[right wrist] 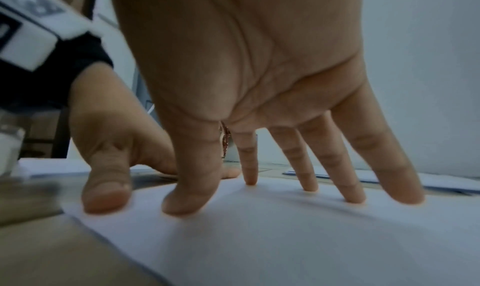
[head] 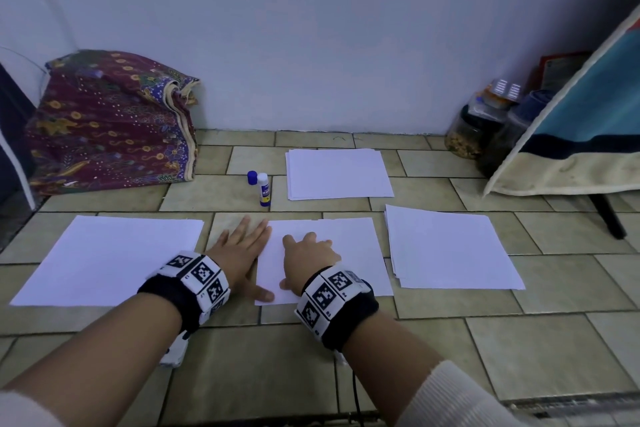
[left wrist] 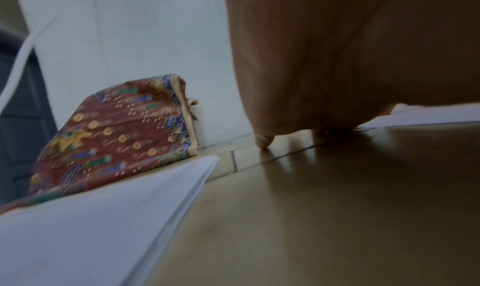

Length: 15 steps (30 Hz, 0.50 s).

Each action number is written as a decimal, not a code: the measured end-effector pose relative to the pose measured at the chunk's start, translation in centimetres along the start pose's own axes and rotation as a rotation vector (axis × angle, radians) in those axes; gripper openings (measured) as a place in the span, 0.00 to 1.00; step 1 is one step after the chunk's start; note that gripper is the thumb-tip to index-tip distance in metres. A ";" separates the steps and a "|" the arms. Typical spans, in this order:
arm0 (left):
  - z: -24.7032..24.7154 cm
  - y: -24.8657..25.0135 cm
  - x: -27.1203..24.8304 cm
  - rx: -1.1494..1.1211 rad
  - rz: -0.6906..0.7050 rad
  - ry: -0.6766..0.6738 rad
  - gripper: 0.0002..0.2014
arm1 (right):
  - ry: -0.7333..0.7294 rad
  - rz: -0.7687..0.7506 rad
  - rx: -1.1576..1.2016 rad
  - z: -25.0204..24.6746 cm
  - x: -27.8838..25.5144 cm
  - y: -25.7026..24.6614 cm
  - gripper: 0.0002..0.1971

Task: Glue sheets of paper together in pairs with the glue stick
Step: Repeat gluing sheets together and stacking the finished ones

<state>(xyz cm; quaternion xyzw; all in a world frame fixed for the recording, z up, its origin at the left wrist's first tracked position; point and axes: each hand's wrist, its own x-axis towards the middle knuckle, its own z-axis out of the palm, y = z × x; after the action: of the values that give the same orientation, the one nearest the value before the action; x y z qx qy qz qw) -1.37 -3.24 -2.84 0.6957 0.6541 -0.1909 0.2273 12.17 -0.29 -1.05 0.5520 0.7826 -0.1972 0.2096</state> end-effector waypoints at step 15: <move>0.2 0.1 0.7 0.047 -0.073 -0.033 0.64 | -0.061 -0.063 -0.020 -1.7 0.7 7.5 0.58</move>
<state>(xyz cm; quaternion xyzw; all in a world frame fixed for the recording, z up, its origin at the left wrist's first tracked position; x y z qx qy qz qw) -1.22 -2.81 -3.39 0.6733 0.6707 -0.2255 0.2145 18.92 3.53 -0.60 0.5185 0.7949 -0.2125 0.2327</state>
